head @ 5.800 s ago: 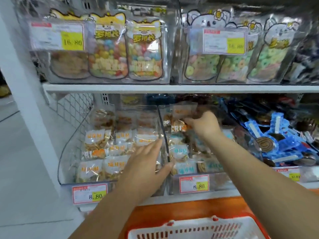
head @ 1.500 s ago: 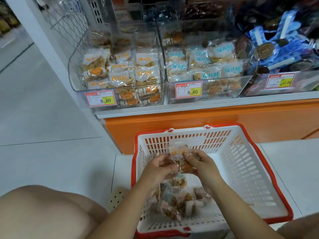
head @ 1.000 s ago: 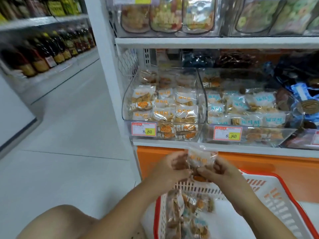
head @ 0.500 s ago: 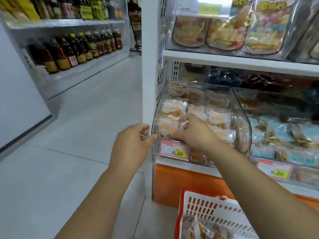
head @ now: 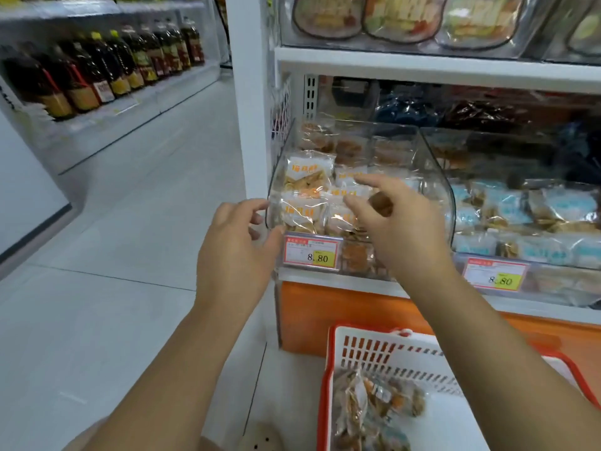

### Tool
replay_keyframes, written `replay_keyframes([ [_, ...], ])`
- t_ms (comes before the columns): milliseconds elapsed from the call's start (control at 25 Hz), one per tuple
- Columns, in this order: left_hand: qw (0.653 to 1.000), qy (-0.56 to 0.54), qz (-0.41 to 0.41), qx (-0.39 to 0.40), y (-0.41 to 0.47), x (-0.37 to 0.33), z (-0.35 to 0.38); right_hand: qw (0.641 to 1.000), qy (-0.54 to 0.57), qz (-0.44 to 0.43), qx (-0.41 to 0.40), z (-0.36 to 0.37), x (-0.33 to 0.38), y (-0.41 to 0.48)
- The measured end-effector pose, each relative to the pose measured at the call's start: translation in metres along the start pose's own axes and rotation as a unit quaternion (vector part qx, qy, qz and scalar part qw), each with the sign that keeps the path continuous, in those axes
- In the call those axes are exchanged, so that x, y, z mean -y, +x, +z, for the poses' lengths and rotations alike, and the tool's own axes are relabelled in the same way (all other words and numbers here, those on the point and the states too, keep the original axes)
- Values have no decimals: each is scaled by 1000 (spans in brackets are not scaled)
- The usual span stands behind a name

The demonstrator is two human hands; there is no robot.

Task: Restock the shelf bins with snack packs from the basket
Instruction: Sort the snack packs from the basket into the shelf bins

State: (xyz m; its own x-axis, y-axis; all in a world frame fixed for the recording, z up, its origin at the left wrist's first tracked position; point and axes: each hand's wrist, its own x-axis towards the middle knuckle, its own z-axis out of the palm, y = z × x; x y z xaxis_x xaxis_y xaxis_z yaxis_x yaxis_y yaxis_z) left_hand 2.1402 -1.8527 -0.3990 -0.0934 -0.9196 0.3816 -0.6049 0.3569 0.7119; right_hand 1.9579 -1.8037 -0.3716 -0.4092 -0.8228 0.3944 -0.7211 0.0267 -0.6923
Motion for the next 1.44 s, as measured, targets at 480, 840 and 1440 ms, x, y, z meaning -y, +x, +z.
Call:
replay_keyframes([
  [480,832,20,-26,554,-200,3,170,789,-68,549,268,-29,-330,-252],
  [840,794,68,-132,590,-254,45,211,713,-33,618,331,12,-347,-284],
  [1440,606,-325,-549,474,-209,15,205,882,224,363,200,-58,-236,-217],
])
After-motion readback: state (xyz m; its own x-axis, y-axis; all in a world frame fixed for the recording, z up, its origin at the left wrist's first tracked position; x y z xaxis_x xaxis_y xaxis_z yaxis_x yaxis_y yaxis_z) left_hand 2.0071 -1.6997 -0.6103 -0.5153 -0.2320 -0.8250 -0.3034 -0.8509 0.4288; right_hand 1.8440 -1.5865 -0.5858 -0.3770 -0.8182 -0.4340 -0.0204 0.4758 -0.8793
